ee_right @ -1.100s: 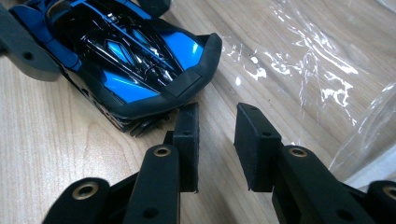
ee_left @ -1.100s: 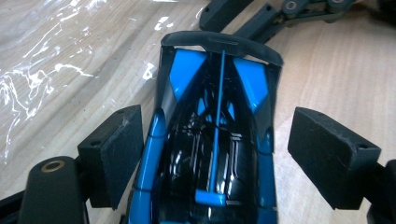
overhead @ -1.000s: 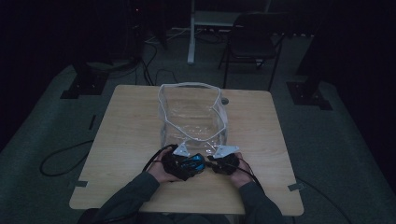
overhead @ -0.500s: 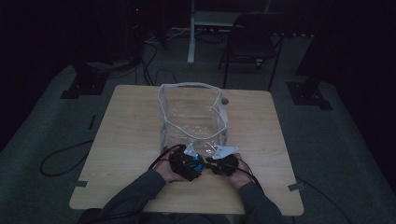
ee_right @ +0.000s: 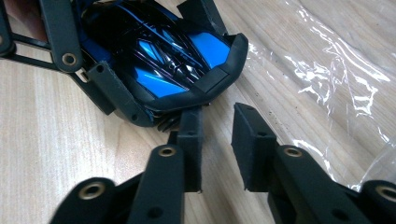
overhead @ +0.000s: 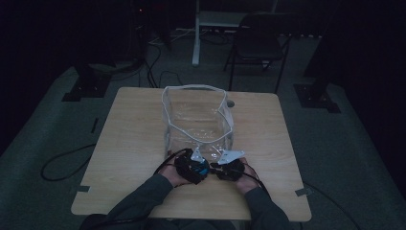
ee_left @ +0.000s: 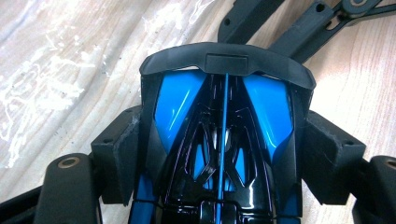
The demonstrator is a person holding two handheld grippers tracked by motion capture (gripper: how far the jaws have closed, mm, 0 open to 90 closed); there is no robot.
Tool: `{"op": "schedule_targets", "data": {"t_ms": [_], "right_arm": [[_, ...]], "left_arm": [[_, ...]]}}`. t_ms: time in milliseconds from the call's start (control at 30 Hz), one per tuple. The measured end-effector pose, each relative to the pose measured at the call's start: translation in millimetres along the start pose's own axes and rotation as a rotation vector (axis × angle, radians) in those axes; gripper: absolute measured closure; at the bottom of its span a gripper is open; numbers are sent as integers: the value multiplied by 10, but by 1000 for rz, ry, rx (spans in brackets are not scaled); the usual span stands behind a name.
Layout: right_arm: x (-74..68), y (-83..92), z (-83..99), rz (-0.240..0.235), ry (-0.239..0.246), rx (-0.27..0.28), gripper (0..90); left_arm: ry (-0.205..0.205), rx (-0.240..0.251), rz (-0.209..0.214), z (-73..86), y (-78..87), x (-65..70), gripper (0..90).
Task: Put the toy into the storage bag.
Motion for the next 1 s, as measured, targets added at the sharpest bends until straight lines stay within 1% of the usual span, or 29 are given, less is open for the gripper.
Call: {"op": "schedule_targets", "data": {"t_ms": [67,133,167,200,233,267,367,400,433,467,567,667,733,800,900,1000], "right_arm": [[9,22,-5,-3,-2,12,697],[31,54,-8,3,-6,19,688],[47,67,0,11,-9,17,683],[62,74,14,17,-12,14,681],[73,75,29,21,-12,9,679],[73,74,41,21,-16,3,677],[36,63,45,5,-6,-4,672],[19,56,44,-1,-1,-9,670],[1,50,42,-8,-1,-9,668],[-18,49,37,-15,-1,-8,667],[-49,93,-11,-34,-3,23,667],[-68,177,-82,-50,-8,76,671],[-86,236,-126,-65,-17,111,681],[-102,268,-149,-70,-17,131,694],[-127,298,-176,-73,-16,147,714],[-142,342,-216,-82,-20,175,735]], "left_arm": [[-16,12,2,0,18,12,252],[-14,51,13,-16,36,33,252],[-7,65,18,-23,49,46,252],[-9,74,30,-28,64,58,253],[-14,96,38,-43,78,87,252],[-35,112,44,-58,98,107,252],[-60,168,62,-131,155,164,252],[-63,195,80,-161,180,185,252],[-62,219,87,-191,206,195,252],[-61,231,100,-213,229,204,252],[-69,255,99,-259,280,201,253],[-62,280,101,-286,331,191,253],[-54,293,110,-299,360,191,254],[-58,297,105,-309,384,182,254],[-58,307,108,-321,417,181,254],[-61,331,116,-351,468,193,254]]}}
Point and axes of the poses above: each handheld gripper's, and its own axes: y roughly backward along the jaws, z roughly out of its underside, x roughly to its right, the point moved 8 cm from there along -y, roughly forward along the jaws, and after that the axes turned 5 degrees about -y, right-handed, at the moved point
